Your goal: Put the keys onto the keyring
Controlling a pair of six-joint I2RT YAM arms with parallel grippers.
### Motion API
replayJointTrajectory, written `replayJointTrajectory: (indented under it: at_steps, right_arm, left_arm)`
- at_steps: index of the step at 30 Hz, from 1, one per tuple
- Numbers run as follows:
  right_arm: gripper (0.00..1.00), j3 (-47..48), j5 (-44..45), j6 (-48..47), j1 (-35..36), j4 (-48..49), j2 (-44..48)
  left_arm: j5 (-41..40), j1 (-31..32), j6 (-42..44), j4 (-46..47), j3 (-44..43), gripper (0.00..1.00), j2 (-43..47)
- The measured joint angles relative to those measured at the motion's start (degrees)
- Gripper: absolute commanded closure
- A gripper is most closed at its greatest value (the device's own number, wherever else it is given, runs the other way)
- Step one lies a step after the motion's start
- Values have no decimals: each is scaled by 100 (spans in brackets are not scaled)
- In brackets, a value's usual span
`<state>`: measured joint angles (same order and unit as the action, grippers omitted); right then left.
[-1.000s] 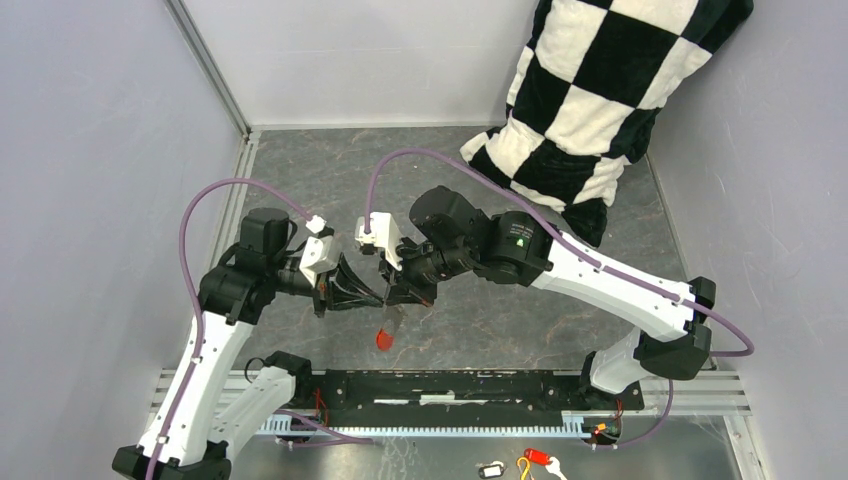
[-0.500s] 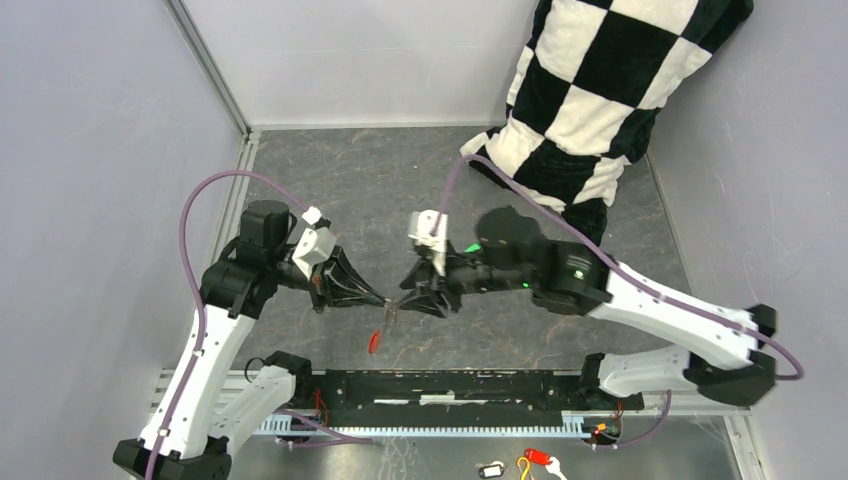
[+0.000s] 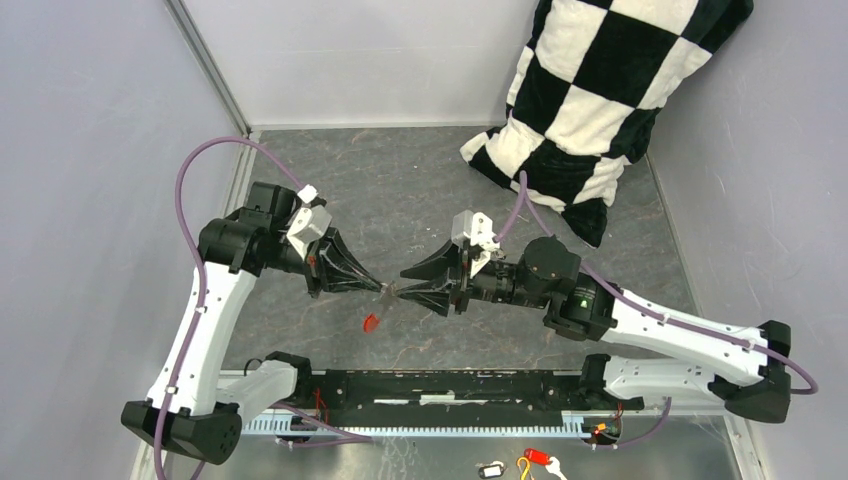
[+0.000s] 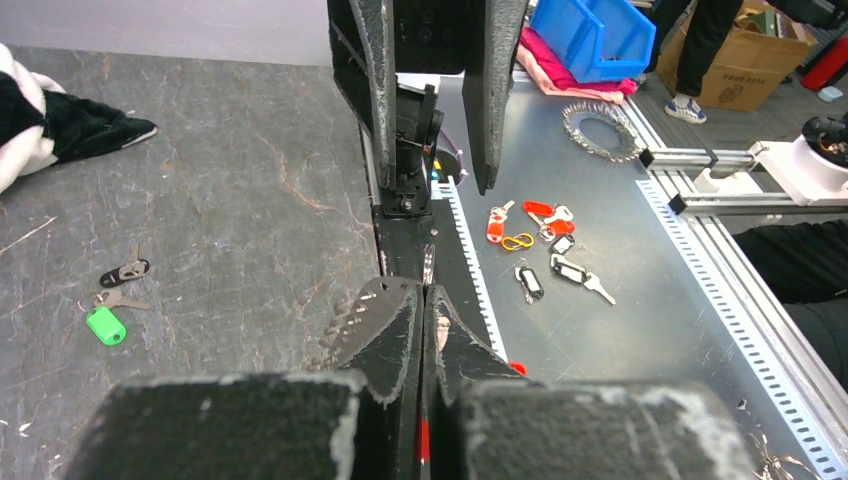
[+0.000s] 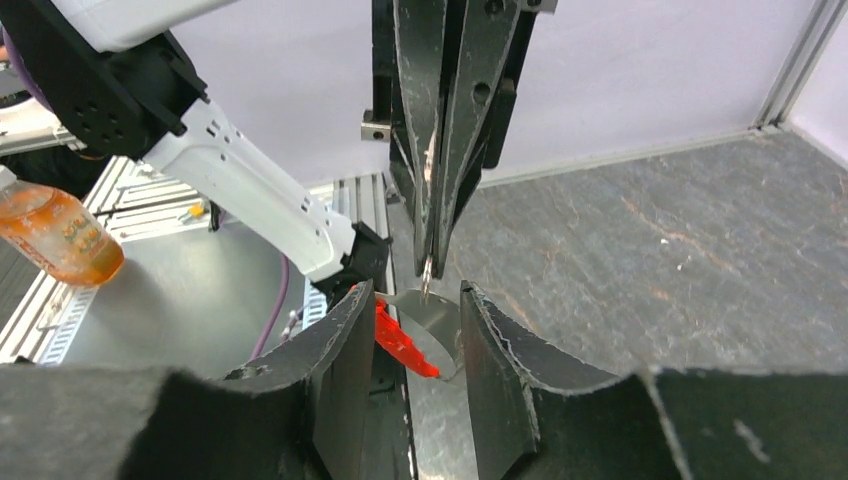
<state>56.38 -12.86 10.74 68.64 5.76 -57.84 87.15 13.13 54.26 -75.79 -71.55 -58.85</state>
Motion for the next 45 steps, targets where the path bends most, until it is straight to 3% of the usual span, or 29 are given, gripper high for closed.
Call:
replayJointTrajectory:
  at_steps: [8,20,28,35,39,45]
  right_arm:
    - [62,0,4,111,0,717,-345]
    - [63,-2,13,208,17,872,-529]
    - [44,0,509,0,37,616,-522]
    - [41,168,940,-407,35,214,-291]
    - [40,216,1029,-450,35,205,-210]
    - [39,214,1047,-446,37,190,-70]
  left_arm:
    - [4,-181,426,-605,-105,98,-55]
    - [4,-321,590,-750,-247,98,-57]
    - [7,-529,1172,-811,-437,98,-105]
    - [2,-640,1523,-857,-769,98,-564]
    - [4,-883,1108,-835,-1255,98,-1132]
    - [-85,-1316,-529,-785,-2081,98,-1897]
